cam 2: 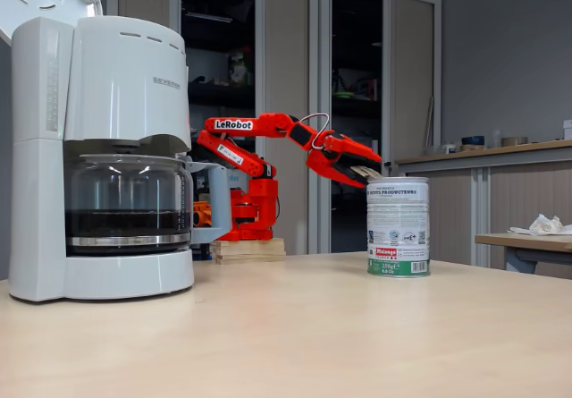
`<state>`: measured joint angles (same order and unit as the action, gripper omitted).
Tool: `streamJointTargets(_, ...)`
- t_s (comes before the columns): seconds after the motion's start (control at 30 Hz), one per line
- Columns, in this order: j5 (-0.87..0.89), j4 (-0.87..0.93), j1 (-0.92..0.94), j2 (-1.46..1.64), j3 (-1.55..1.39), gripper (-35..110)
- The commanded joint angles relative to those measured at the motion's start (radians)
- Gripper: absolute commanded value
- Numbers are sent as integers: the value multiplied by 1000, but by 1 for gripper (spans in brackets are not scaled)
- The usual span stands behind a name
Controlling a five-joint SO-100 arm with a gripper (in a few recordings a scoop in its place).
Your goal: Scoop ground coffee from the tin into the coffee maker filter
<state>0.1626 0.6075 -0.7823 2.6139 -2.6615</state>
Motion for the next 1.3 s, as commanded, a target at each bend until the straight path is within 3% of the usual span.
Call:
streamJointTargets(0.0,8,-20,-17,-41,66,21)
streamJointTargets(0.37,14,-77,-8,-176,140,18)
streamJointTargets(0.77,75,-135,14,-199,121,0)
streamJointTargets(1.27,60,-95,29,-100,169,0)
